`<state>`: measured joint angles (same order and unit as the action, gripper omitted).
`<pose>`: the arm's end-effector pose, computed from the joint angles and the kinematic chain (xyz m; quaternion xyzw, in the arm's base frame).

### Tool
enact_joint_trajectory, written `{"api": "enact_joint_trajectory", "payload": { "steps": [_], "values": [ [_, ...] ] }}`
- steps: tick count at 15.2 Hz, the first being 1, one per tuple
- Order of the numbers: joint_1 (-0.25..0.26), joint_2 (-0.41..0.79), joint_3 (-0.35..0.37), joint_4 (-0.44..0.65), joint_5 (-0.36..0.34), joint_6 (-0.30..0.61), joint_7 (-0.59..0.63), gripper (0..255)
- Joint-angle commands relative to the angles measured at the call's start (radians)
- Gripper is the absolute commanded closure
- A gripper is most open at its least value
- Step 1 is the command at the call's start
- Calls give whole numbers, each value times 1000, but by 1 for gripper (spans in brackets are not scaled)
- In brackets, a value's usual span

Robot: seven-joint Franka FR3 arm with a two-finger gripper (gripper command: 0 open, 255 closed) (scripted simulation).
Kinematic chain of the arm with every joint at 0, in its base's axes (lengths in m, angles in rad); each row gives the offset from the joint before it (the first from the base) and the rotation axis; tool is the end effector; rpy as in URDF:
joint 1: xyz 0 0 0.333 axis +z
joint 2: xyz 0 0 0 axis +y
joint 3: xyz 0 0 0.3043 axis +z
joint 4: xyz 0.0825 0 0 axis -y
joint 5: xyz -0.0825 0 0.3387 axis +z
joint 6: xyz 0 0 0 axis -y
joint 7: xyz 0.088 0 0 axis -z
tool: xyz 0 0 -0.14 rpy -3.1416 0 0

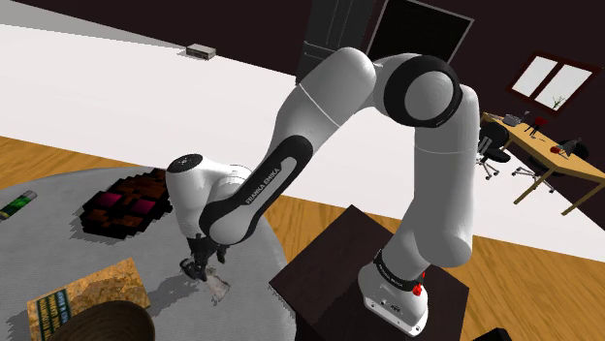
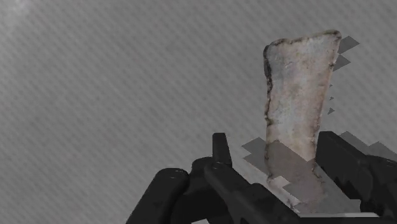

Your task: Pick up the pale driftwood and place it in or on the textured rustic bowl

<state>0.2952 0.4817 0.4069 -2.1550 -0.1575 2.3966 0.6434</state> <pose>0.3861 0.3320 0.1704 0.9911 0.0804 -0.1035 0.0231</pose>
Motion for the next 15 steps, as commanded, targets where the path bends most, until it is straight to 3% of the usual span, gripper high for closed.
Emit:
{"api": "enact_joint_trajectory", "payload": {
  "steps": [1, 9, 10, 13, 15],
  "values": [
    [0, 0, 0, 0, 0, 0, 0, 255],
    [0, 0, 0, 0, 0, 0, 0, 255],
    [0, 0, 0, 0, 0, 0, 0, 0],
    [58, -152, -1, -191, -44, 218, 150, 0],
    [69, -126, -15, -189, -64, 241, 164, 0]
  ]
}}
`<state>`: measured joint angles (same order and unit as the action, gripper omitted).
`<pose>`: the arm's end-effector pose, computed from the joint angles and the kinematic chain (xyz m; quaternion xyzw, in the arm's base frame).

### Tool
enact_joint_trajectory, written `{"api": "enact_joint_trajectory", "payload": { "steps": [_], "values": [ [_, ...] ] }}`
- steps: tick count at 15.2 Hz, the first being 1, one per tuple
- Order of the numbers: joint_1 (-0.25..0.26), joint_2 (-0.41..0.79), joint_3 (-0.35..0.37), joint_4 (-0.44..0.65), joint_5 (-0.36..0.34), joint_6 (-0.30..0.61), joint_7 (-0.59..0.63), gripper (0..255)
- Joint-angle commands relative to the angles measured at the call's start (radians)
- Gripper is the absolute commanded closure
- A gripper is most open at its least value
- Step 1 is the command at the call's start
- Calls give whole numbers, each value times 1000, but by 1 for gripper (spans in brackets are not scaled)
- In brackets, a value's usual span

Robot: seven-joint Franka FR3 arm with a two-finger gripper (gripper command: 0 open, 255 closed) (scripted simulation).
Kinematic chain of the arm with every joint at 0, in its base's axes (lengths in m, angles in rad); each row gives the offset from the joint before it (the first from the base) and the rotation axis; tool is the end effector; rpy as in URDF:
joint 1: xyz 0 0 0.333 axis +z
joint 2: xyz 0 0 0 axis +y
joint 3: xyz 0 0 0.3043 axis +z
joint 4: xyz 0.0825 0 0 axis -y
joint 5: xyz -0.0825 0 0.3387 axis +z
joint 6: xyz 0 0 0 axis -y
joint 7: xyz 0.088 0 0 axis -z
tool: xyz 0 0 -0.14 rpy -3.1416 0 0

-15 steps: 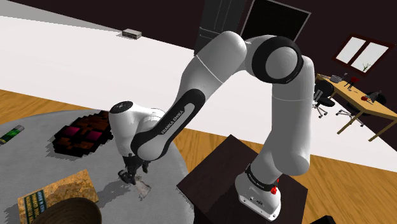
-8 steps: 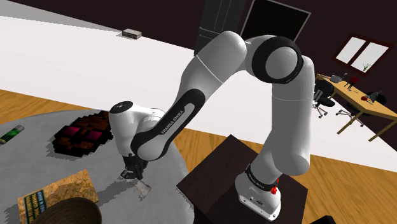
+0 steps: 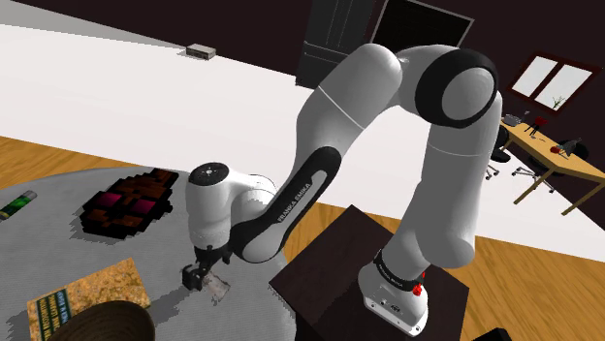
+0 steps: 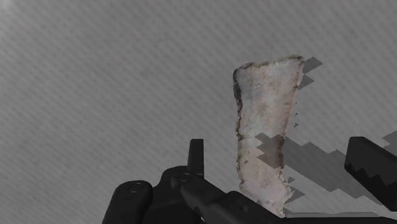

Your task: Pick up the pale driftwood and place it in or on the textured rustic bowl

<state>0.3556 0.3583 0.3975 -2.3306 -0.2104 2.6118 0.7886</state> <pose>0.3489 0.3405 0.1882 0.9976 0.0644 -0.0256 0.0009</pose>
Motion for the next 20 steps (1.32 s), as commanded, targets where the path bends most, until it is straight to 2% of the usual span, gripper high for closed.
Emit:
{"api": "enact_joint_trajectory", "payload": {
  "steps": [1, 6, 13, 14, 20],
  "values": [
    [14, 11, -13, -12, -21, 37, 25, 0],
    [41, 72, -48, -2, -64, 86, 56, 0],
    [41, 72, -48, -2, -63, 86, 56, 0],
    [41, 72, -48, -2, -63, 86, 56, 255],
    [43, 75, -50, -2, -65, 88, 57, 255]
  ]
}}
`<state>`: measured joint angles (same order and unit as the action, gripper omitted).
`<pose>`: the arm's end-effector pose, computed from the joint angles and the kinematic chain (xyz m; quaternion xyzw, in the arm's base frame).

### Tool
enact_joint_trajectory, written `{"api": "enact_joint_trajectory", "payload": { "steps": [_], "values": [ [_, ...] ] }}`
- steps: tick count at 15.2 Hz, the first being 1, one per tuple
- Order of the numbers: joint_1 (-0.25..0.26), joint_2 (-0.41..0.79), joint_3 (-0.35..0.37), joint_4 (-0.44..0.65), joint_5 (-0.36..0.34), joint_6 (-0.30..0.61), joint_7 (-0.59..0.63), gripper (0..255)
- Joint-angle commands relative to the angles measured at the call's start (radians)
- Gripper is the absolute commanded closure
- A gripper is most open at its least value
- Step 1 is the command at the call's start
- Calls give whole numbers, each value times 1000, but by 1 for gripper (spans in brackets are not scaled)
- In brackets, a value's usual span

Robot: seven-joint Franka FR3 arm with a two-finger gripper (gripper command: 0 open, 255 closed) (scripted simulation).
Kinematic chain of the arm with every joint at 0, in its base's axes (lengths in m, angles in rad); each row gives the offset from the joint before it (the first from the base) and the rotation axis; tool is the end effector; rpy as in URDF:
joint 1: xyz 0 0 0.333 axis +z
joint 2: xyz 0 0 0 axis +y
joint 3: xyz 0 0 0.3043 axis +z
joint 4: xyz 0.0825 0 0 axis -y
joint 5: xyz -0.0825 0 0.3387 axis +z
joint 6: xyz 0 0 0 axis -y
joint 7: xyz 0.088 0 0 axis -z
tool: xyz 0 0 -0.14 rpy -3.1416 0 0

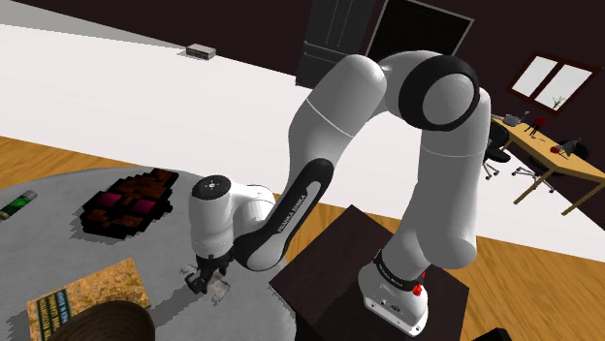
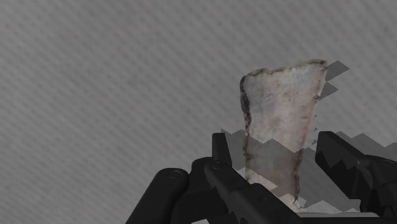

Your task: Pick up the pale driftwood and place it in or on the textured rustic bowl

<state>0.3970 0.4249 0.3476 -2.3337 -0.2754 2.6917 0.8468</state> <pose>0.3470 0.3409 0.1605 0.9980 0.0610 -0.0183 0.0000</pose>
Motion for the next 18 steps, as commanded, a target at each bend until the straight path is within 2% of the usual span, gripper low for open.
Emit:
{"api": "enact_joint_trajectory", "payload": {
  "steps": [1, 3, 15, 16, 17, 18],
  "values": [
    [1, 9, 0, 2, -1, 8, -1, 255],
    [0, 6, 2, 1, 1, 6, -2, 255],
    [-63, -156, 88, -20, 120, -126, -83, 255],
    [-60, -143, 81, -21, 109, -112, -76, 255],
    [-60, -143, 81, -21, 109, -112, -76, 0],
    [4, -168, 42, -101, -35, 35, 1, 0]
  ]
}}
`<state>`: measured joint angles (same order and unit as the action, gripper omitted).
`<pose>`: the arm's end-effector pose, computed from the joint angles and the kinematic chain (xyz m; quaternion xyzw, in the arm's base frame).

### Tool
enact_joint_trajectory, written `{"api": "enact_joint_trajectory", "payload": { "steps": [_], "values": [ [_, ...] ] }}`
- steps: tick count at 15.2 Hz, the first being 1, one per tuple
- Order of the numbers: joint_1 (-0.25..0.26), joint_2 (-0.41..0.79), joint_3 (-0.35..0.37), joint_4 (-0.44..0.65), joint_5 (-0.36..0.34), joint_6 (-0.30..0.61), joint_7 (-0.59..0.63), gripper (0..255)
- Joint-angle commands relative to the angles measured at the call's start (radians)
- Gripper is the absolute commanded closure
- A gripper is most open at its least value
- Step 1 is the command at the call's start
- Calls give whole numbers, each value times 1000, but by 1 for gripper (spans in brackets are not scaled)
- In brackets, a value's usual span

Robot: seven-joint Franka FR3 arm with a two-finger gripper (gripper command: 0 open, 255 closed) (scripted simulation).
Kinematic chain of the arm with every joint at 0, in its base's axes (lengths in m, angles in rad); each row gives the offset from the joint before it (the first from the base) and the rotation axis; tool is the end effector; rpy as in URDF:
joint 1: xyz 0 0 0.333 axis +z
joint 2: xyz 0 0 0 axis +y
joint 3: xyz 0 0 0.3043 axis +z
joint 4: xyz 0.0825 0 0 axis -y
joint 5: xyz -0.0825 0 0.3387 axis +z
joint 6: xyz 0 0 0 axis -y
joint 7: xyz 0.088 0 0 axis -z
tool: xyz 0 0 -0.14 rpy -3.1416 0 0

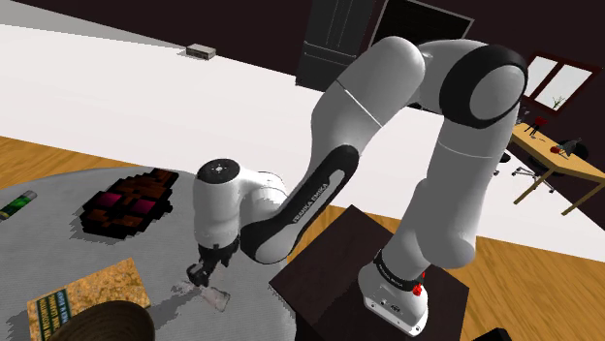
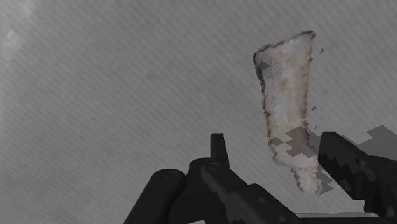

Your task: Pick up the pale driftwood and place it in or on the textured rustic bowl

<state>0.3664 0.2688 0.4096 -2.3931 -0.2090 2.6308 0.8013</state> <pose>0.3339 0.3396 0.2103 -0.9974 -0.0722 0.0016 0.0015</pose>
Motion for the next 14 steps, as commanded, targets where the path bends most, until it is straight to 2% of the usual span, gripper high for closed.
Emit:
{"api": "enact_joint_trajectory", "payload": {
  "steps": [1, 2, 3, 9, 14],
  "values": [
    [152, -22, -132, -103, -336, 235, 204, 0],
    [351, -16, -342, -124, -658, 345, 453, 0],
    [377, 1, -371, -115, -671, 356, 466, 0],
    [440, 109, -457, -49, -789, 407, 576, 0],
    [446, 119, -466, -42, -798, 412, 586, 0]
  ]
}}
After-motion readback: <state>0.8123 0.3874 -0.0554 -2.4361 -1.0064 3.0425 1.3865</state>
